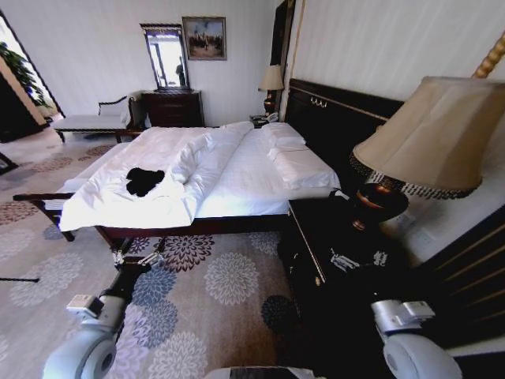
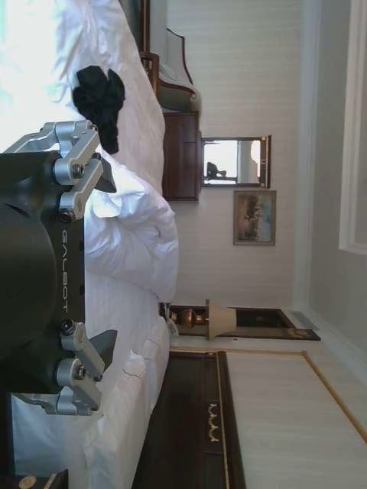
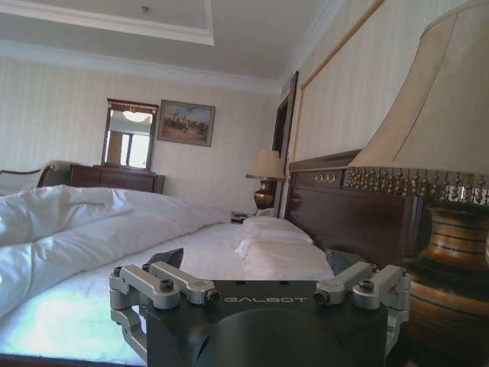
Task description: Fold the clothes on the bed.
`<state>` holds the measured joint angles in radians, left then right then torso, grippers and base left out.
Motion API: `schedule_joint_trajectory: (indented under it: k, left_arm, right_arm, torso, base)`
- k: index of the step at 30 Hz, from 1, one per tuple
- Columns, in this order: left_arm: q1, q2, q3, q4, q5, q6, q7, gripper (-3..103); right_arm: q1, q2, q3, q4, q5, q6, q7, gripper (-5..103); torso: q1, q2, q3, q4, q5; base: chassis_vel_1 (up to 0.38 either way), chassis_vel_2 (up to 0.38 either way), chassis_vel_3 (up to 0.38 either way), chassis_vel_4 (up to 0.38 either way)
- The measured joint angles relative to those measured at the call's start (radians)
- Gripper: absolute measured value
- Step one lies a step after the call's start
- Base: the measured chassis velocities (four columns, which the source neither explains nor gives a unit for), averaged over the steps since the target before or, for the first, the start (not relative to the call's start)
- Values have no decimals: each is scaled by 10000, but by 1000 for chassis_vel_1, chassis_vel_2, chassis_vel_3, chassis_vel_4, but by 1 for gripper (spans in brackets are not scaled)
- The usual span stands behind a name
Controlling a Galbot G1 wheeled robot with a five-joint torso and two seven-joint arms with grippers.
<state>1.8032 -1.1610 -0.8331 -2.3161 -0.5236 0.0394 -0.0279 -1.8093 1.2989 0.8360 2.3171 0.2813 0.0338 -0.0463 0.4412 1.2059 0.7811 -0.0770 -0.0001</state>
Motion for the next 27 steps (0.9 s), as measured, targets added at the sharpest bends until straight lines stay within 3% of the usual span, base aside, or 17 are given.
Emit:
schedule_joint_trajectory:
  k: [8, 27]
  left_arm:
    - [-166, -77, 214, -18, -18, 163, -254, 100]
    - [-555, 155, 450, 26, -9, 389, -607, 100]
  right_arm:
    - [-293, 541, -212, 32, -642, 248, -4, 100]
    - [-142, 584, -207, -185, -653, 353, 36, 100]
  torso:
    - [0, 0, 0, -1, -1]
    - [0, 0, 1, 0, 0]
  base:
    - [0, 0, 0, 0]
    - [-9, -6, -6, -8]
